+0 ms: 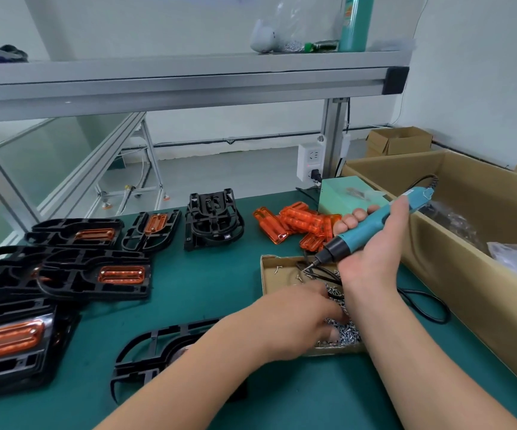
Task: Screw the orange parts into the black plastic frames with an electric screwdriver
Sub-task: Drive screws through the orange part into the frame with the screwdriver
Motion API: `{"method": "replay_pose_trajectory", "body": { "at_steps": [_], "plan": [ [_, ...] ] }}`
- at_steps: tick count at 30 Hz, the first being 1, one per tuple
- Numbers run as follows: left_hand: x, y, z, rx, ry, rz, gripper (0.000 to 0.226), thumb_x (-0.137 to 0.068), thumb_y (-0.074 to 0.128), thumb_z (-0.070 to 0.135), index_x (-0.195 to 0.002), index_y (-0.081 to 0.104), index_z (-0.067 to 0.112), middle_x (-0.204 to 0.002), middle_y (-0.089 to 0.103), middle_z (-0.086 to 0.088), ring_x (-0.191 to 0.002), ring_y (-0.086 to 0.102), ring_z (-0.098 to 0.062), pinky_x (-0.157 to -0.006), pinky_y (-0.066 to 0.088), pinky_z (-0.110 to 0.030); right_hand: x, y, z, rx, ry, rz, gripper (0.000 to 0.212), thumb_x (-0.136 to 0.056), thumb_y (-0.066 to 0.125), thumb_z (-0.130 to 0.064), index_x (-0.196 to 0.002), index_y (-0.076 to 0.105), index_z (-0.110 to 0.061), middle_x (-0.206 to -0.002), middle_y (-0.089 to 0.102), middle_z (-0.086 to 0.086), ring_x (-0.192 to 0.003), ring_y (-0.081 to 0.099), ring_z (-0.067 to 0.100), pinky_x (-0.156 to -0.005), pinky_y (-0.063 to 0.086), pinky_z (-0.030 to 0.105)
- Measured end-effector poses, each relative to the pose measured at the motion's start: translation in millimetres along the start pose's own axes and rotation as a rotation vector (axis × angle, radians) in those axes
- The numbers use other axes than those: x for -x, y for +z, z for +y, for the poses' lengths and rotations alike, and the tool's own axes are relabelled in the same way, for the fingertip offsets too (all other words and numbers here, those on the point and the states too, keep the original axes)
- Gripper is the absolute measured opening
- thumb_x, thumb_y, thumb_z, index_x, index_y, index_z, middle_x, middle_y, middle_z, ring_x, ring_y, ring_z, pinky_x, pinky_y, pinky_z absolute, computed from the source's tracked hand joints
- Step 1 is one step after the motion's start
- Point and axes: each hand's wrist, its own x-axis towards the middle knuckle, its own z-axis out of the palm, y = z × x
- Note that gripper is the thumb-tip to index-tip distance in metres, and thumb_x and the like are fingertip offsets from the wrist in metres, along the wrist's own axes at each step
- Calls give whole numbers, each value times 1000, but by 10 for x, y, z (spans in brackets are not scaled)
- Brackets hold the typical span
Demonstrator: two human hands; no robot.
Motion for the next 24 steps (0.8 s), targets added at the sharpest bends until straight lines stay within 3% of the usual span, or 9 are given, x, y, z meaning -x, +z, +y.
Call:
{"method": "replay_pose_trajectory", "body": {
  "at_steps": [5, 13, 16, 21, 24],
  "plan": [
    [6, -23, -16, 26, -11, -32, 36, -101, 67, 25, -137, 65, 21, -123, 54, -7, -117, 53, -24, -89, 37, -29, 3, -13, 23, 15, 0, -6, 43, -99, 70, -55, -100, 50, -17, -76, 52, 1, -60, 49, 16, -56, 47, 28],
    [-8, 58, -40, 115, -62, 56, 14, -96, 70, 16, -109, 74, 17, -105, 73, -2, -99, 62, -19, -83, 52, -34, -11, -20, 28, 17, -11, -17, 42, -100, 68, -55, -97, 51, -17, -76, 52, 1, -60, 49, 16, -57, 46, 28],
    [25, 88, -78, 179, -103, 131, 14, -97, 68, 16, -108, 77, 20, -102, 74, 1, -94, 61, -14, -84, 52, -32, -2, -17, 29, 15, -5, -21, 42, -101, 67, -55, -95, 51, -17, -75, 52, 1, -59, 50, 16, -56, 46, 28],
    [102, 119, -87, 266, -150, 237, 17, -99, 63, 17, -108, 75, 26, -87, 61, 13, -73, 50, -5, -67, 43, -22, 2, -14, 32, 22, -10, -16, 41, -101, 67, -54, -97, 51, -16, -75, 51, 1, -59, 49, 16, -56, 46, 28],
    [163, 106, -82, 285, -168, 257, 21, -98, 62, 14, -109, 73, 28, -91, 67, 12, -74, 54, -3, -72, 49, -24, 1, -16, 38, 42, -12, -11, 41, -102, 66, -54, -99, 50, -16, -76, 51, 1, -60, 48, 16, -56, 46, 28]
  ]
}}
